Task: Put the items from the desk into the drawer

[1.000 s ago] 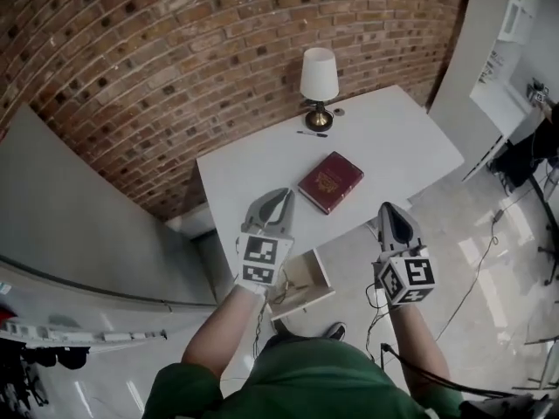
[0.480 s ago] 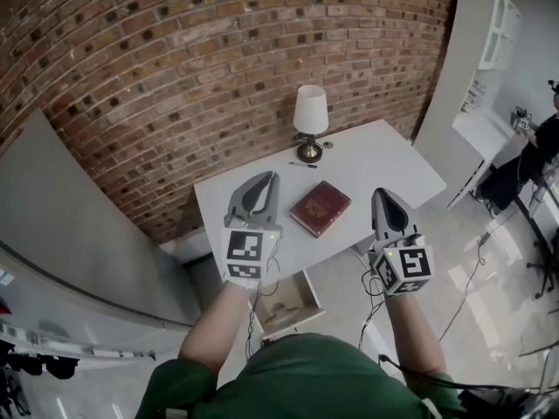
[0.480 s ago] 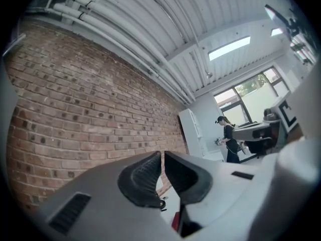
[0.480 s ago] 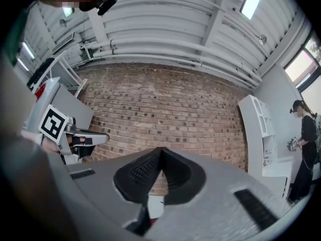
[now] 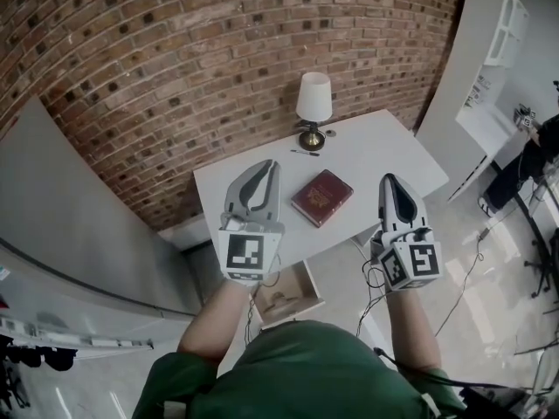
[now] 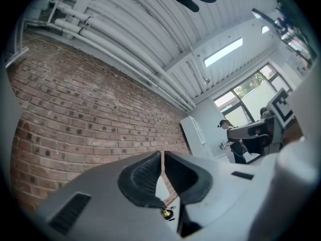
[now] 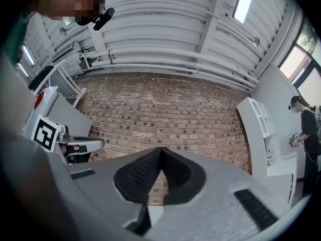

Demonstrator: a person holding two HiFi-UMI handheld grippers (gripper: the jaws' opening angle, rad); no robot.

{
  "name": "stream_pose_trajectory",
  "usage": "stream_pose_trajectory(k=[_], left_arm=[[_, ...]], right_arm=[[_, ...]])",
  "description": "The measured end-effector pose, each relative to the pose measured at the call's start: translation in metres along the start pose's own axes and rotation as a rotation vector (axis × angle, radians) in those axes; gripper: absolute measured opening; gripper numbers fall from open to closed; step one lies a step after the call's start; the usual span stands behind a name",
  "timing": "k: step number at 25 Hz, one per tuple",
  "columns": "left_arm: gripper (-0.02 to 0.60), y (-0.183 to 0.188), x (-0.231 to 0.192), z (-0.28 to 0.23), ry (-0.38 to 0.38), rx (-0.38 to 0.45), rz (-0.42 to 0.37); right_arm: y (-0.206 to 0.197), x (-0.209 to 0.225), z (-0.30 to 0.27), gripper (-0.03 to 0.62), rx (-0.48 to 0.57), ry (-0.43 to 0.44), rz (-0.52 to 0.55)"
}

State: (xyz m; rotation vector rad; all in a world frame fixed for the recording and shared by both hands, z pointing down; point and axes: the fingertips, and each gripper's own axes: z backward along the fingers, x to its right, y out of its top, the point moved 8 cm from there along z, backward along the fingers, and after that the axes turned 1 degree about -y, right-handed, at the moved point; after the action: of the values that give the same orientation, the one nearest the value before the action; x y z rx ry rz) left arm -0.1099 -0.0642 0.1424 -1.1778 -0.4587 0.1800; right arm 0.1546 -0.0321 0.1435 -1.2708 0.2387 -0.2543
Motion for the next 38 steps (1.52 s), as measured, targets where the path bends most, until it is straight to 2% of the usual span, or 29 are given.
stream_pose_trajectory(k=[9, 18, 21, 24, 25, 29, 35, 38], left_arm=[[0.014, 0.025, 0.009, 0.011, -0.031, 0.071, -0.02], [0.012, 0.032, 0.017, 0.002, -0.083, 0.077, -0.138], [0.012, 0.029, 0.016, 0.001, -0.078, 0.063, -0.134], [0.012, 0.025, 0.014, 0.0, -0.05, 0.048, -0.044], [0.012, 0.025, 0.014, 0.0, -0.046, 0.05, -0.043], [0.012, 0.03, 0.013, 0.002, -0.06, 0.066, -0.16], [0.012, 0.035, 0.017, 0.005, -0.05, 0.082, -0.2], [0.012, 0.039, 0.02, 0.007, -0.048, 0.096, -0.217]], right_arm=[[0.012, -0.01, 0.003, 0.002, 0.077, -0.007, 0.027], [0.01, -0.016, -0.005, 0.002, 0.07, 0.036, 0.046], [0.011, -0.018, -0.009, 0.002, 0.088, 0.055, 0.035], [0.016, -0.022, -0.012, 0.002, 0.116, 0.087, 0.022], [0.017, -0.023, -0.012, 0.002, 0.118, 0.09, 0.028], [0.018, -0.026, -0.011, 0.002, 0.122, 0.097, 0.055], [0.018, -0.025, -0.009, 0.002, 0.114, 0.082, 0.038], [0.017, -0.025, -0.007, 0.002, 0.094, 0.082, 0.077]])
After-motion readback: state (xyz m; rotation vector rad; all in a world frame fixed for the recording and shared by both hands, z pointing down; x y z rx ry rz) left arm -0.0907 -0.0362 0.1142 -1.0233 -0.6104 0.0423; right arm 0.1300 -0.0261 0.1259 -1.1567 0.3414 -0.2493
